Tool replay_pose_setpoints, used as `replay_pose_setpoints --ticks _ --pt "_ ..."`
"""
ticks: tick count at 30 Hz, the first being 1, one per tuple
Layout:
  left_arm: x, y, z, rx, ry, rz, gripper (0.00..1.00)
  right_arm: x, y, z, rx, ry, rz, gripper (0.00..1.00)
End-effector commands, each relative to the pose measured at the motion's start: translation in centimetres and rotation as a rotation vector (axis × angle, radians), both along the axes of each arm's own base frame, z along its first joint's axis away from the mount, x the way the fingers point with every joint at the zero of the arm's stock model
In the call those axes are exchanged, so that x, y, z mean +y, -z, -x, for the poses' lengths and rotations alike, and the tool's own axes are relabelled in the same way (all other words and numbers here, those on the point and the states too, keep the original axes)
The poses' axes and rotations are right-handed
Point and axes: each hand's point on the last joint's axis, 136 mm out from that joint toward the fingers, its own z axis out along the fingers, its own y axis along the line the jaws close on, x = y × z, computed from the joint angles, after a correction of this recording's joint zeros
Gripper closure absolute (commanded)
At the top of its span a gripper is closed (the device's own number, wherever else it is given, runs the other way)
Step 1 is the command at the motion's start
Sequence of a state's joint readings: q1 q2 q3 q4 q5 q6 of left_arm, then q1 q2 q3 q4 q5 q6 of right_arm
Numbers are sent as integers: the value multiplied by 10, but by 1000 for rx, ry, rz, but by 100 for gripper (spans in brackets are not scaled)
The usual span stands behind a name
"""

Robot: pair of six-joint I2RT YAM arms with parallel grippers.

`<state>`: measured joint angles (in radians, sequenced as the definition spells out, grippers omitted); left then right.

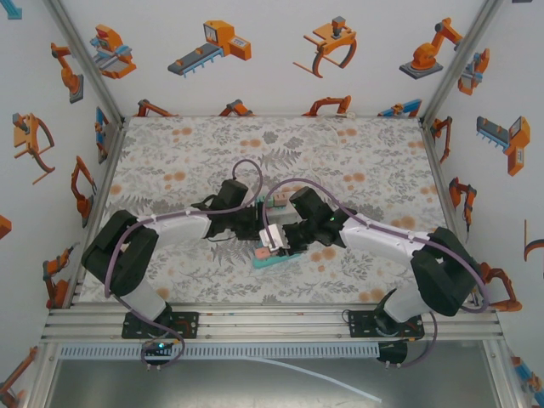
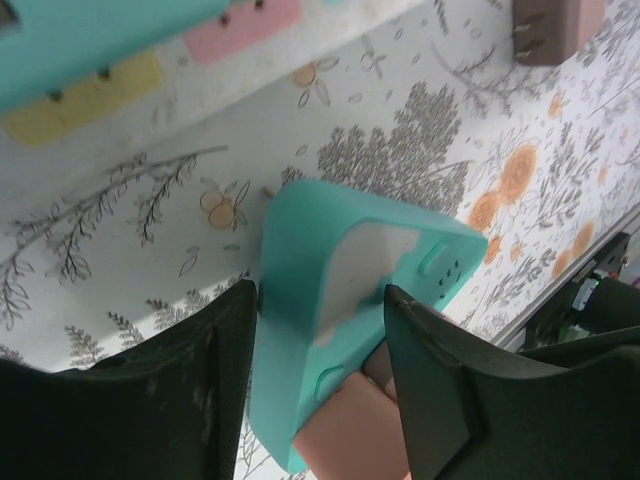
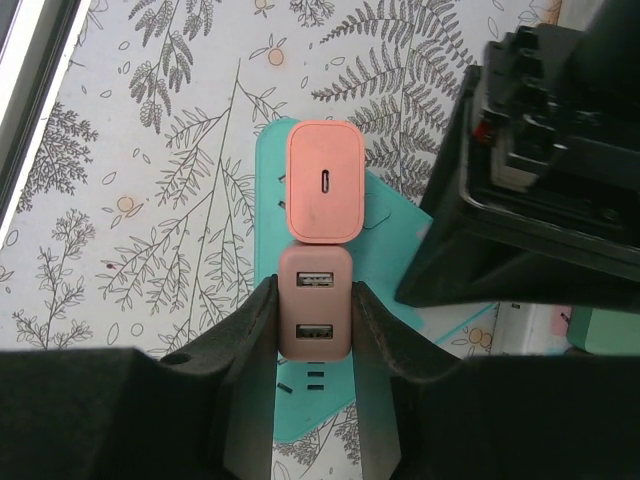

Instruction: Pull the plug off the socket

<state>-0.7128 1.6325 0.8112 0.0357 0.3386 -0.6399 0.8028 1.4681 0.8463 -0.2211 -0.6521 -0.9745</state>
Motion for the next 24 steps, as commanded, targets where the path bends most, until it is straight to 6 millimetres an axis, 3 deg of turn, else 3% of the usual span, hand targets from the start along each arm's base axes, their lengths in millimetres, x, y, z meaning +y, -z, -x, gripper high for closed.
replay_pose_setpoints --ticks 1,8,16,24 --pt "-1 19 21 48 80 -19 51 13 -10 -13 -33 37 -51 77" --pt "0 42 45 77 154 -117 53 22 -32 -22 -49 73 -111 79" --pt "23 62 53 92 109 -216 54 32 -66 -28 0 107 -200 80" --pt "32 70 57 101 94 -253 54 28 -56 0 -104 -41 -96 87"
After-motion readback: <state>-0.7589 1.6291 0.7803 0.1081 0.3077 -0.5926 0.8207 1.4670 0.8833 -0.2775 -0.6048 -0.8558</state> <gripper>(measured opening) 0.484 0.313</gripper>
